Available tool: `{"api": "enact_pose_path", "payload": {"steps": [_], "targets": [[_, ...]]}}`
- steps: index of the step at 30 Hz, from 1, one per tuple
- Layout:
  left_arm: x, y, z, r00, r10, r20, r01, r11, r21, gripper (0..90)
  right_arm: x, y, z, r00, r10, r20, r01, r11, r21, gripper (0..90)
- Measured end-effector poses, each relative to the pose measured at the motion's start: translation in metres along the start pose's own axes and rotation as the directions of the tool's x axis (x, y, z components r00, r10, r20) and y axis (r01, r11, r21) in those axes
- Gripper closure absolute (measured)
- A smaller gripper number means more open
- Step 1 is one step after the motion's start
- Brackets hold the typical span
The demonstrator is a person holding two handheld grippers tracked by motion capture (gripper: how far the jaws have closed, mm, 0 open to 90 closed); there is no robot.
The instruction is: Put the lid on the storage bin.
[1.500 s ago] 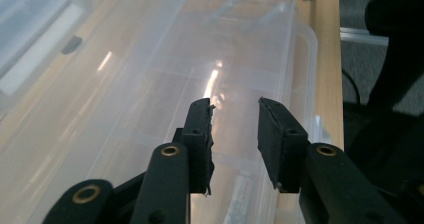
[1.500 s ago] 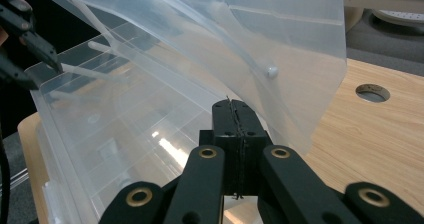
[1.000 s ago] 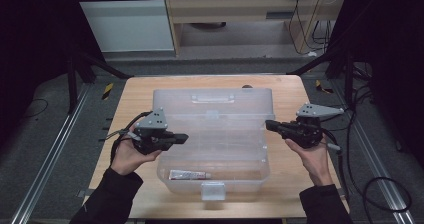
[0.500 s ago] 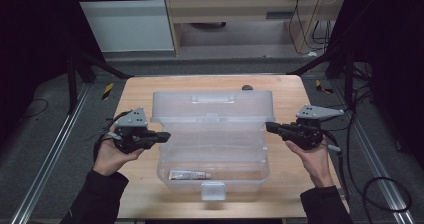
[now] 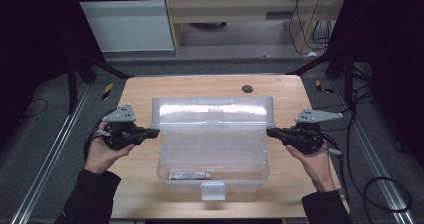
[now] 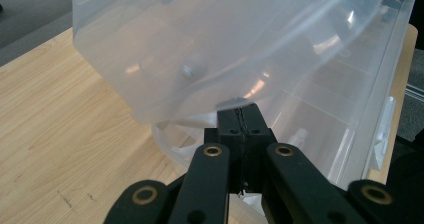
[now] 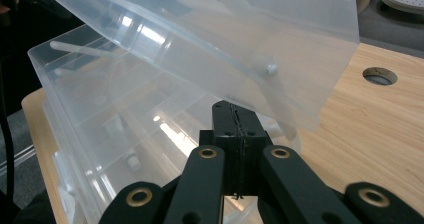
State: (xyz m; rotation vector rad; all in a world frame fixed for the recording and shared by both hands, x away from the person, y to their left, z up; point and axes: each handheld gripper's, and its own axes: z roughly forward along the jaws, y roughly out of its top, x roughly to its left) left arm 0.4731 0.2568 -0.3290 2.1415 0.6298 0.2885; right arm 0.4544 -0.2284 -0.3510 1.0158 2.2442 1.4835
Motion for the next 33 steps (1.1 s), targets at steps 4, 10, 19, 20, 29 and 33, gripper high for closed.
{"api": "enact_pose_path", "payload": {"steps": [4, 10, 19, 20, 29, 33], "targets": [[-0.004, -0.002, 0.002, 1.0, 0.005, 0.0, -0.005, 1.0, 0.007, 90.0, 0.004, -0.005, -0.005, 1.0, -0.004, 0.006, 0.004, 1.0, 0.005, 90.0], [-0.008, -0.007, -0.001, 0.9998, 0.013, -0.013, -0.013, 0.9998, 0.017, 90.0, 0.007, -0.01, -0.012, 0.9996, -0.012, 0.025, 0.012, 1.0, 0.01, 90.0], [-0.015, -0.019, 0.0, 0.9996, 0.019, -0.023, -0.018, 0.9986, 0.051, 90.0, 0.011, -0.021, -0.012, 0.9993, -0.016, 0.034, 0.015, 0.999, 0.038, 90.0], [-0.016, -0.021, 0.001, 0.9993, 0.019, -0.031, -0.017, 0.9979, 0.062, 90.0, 0.012, -0.023, -0.012, 0.9991, -0.019, 0.037, 0.017, 0.999, 0.049, 90.0], [-0.025, -0.036, 0.006, 0.9987, 0.017, -0.048, -0.013, 0.9959, 0.089, 90.0, 0.023, -0.034, -0.008, 0.9955, -0.064, 0.07, 0.054, 0.989, 0.136, 90.0], [-0.028, -0.04, 0.006, 0.9984, 0.02, -0.052, -0.015, 0.9956, 0.093, 90.0, 0.027, -0.037, -0.007, 0.9927, -0.084, 0.086, 0.069, 0.984, 0.162, 90.0]]}}
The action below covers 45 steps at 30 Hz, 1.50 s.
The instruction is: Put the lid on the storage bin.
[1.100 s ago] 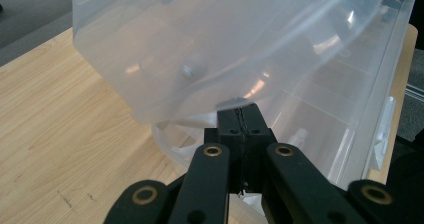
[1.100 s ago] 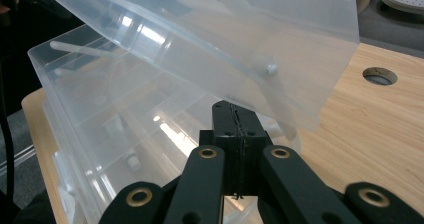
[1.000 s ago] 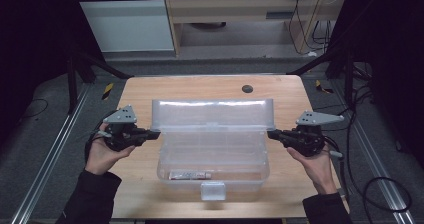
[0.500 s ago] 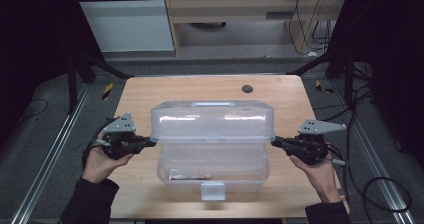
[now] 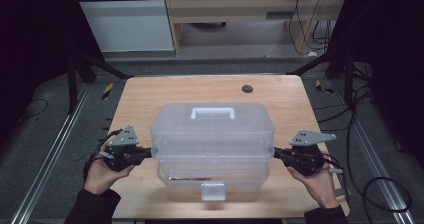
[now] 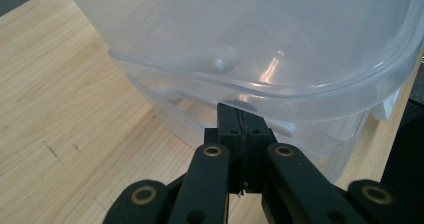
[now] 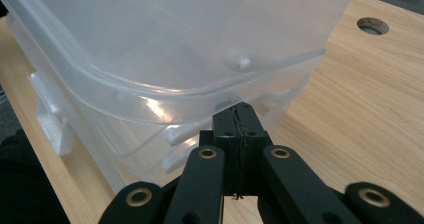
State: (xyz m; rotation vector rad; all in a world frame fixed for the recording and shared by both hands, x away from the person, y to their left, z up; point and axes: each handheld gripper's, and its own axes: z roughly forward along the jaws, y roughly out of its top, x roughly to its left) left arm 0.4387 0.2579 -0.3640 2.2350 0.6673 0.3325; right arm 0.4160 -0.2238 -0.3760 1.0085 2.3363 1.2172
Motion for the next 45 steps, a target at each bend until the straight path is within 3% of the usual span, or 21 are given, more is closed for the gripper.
{"api": "enact_pose_path", "payload": {"steps": [15, 17, 20, 25, 26, 28, 30, 31, 32, 33, 34, 35, 36, 37, 38, 39, 41, 42, 43, 44, 45], "targets": [[-0.006, -0.011, 0.007, 0.9997, 0.013, -0.021, -0.01, 0.9952, 0.097, 90.0, 0.005, -0.008, 0.009, 0.9991, -0.037, 0.019, 0.034, 0.991, 0.128, 90.0], [0.001, -0.016, 0.011, 0.9993, -0.017, -0.033, 0.02, 0.9941, 0.106, 90.0, -0.001, -0.014, 0.015, 0.9994, -0.024, 0.027, 0.019, 0.989, 0.149, 90.0], [0.009, -0.02, 0.015, 0.9971, -0.04, -0.064, 0.048, 0.9913, 0.123, 89.9, -0.009, -0.018, 0.016, 0.9996, 0.018, 0.02, -0.02, 0.991, 0.131, 90.0], [0.019, -0.026, 0.02, 0.9887, -0.088, -0.121, 0.102, 0.9888, 0.109, 87.0, -0.023, -0.026, 0.015, 0.9927, 0.055, 0.107, -0.063, 0.995, 0.073, 86.7], [0.025, -0.03, 0.022, 0.9806, -0.117, -0.158, 0.132, 0.9871, 0.09, 84.6, -0.026, -0.028, 0.016, 0.9886, 0.066, 0.135, -0.075, 0.995, 0.062, 84.3], [0.031, -0.034, 0.024, 0.9713, -0.161, -0.175, 0.177, 0.981, 0.08, 82.6, -0.032, -0.032, 0.016, 0.9804, 0.083, 0.179, -0.088, 0.996, 0.022, 81.4], [0.038, -0.039, 0.025, 0.9575, -0.203, -0.205, 0.216, 0.9752, 0.046, 76.5, -0.038, -0.035, 0.018, 0.9672, 0.1, 0.234, -0.103, 0.995, 0.0, 73.7], [0.038, -0.039, 0.025, 0.9575, -0.203, -0.205, 0.216, 0.9752, 0.046, 74.5, -0.038, -0.035, 0.018, 0.9672, 0.1, 0.234, -0.103, 0.995, 0.0, 73.7], [0.042, -0.043, 0.026, 0.9461, -0.225, -0.233, 0.238, 0.9707, 0.031, 74.5, -0.041, -0.038, 0.018, 0.9608, 0.101, 0.258, -0.102, 0.995, -0.012, 68.9], [0.048, -0.048, 0.027, 0.9312, -0.249, -0.266, 0.259, 0.9659, 0.002, 67.4, -0.047, -0.042, 0.02, 0.9466, 0.122, 0.299, -0.119, 0.993, -0.028, 61.4], [0.048, -0.048, 0.027, 0.9312, -0.249, -0.266, 0.259, 0.9659, 0.002, 65.9, -0.047, -0.042, 0.02, 0.9466, 0.122, 0.299, -0.119, 0.993, -0.028, 61.4], [0.051, -0.051, 0.027, 0.9235, -0.266, -0.276, 0.275, 0.9614, -0.007, 62.4, -0.052, -0.046, 0.021, 0.9358, 0.142, 0.323, -0.138, 0.99, -0.037, 51.9], [0.054, -0.054, 0.027, 0.9166, -0.275, -0.29, 0.282, 0.9591, -0.018, 62.4, -0.052, -0.046, 0.021, 0.9358, 0.142, 0.323, -0.138, 0.99, -0.037, 51.9], [0.057, -0.057, 0.028, 0.9077, -0.283, -0.31, 0.289, 0.9569, -0.028, 57.3, -0.055, -0.048, 0.023, 0.9301, 0.14, 0.34, -0.133, 0.99, -0.045, 46.5], [0.063, -0.064, 0.03, 0.8922, -0.296, -0.341, 0.305, 0.952, -0.028, 50.4, -0.06, -0.053, 0.025, 0.9178, 0.15, 0.368, -0.143, 0.989, -0.045, 38.6], [0.066, -0.068, 0.031, 0.8837, -0.306, -0.354, 0.314, 0.9488, -0.037, 46.8, -0.062, -0.055, 0.026, 0.9144, 0.15, 0.376, -0.144, 0.989, -0.045, 35.4], [0.072, -0.075, 0.032, 0.8732, -0.315, -0.372, 0.324, 0.9452, -0.039, 40.6, -0.066, -0.058, 0.029, 0.9113, 0.16, 0.379, -0.157, 0.987, -0.041, 30.3], [0.072, -0.075, 0.032, 0.8732, -0.315, -0.372, 0.324, 0.9452, -0.039, 39.1, -0.066, -0.058, 0.029, 0.9113, 0.16, 0.379, -0.157, 0.987, -0.041, 30.3], [0.077, -0.081, 0.032, 0.8591, -0.336, -0.386, 0.345, 0.9374, -0.048, 37.9, -0.069, -0.062, 0.03, 0.9084, 0.165, 0.384, -0.161, 0.986, -0.042, 26.8], [0.079, -0.084, 0.032, 0.853, -0.347, -0.39, 0.355, 0.9332, -0.053, 36.4, -0.071, -0.064, 0.031, 0.9058, 0.173, 0.387, -0.172, 0.984, -0.036, 24.8], [0.079, -0.084, 0.032, 0.853, -0.347, -0.39, 0.355, 0.9332, -0.053, 35.0, -0.071, -0.064, 0.031, 0.9058, 0.173, 0.387, -0.172, 0.984, -0.036, 24.8]]}}
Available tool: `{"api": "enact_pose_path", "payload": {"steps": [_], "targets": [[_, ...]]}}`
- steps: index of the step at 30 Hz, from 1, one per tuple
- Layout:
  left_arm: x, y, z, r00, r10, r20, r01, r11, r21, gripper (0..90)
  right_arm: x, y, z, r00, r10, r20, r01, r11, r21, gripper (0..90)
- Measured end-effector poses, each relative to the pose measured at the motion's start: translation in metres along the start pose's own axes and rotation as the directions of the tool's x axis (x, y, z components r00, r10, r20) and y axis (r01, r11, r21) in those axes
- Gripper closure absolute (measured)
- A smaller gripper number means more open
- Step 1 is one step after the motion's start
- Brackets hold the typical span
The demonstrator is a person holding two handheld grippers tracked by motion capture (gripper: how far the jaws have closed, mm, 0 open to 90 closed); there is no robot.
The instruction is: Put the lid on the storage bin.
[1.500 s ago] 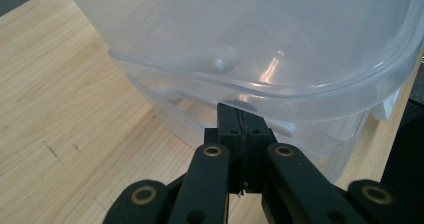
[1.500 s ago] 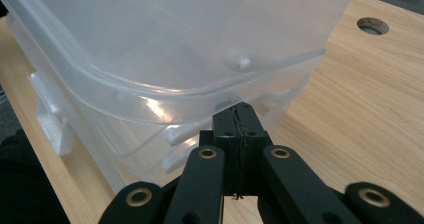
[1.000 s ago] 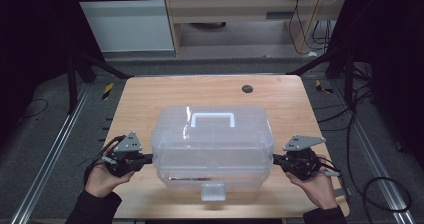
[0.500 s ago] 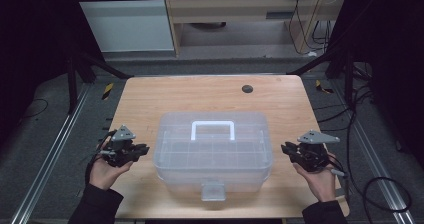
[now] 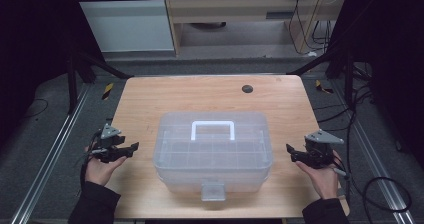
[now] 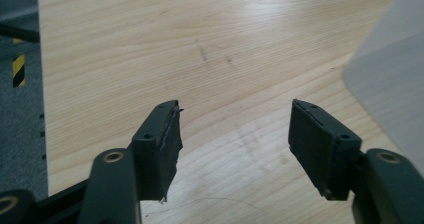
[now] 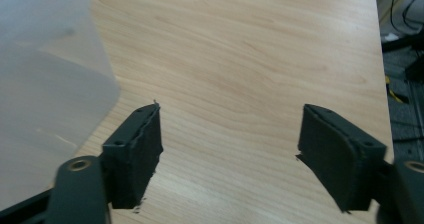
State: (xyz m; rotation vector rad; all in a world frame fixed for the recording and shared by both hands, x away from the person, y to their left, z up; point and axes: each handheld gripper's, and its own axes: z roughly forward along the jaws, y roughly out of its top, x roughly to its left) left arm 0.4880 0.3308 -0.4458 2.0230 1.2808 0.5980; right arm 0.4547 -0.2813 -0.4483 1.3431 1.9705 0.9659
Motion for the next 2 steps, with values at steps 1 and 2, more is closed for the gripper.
{"api": "enact_pose_path", "payload": {"steps": [1, 2], "targets": [[0.0047, -0.0023, 0.0008, 0.9999, -0.008, -0.013, 0.008, 1.0, 0.004, 33.4, -0.0044, -0.0031, 0.0019, 0.9999, 0.009, 0.012, -0.009, 1.0, 0.01, 21.4], [0.0047, -0.0023, 0.0008, 0.9999, -0.008, -0.013, 0.008, 1.0, 0.004, 32.8, -0.0044, -0.0031, 0.0019, 0.9999, 0.009, 0.012, -0.009, 1.0, 0.01, 21.4]]}}
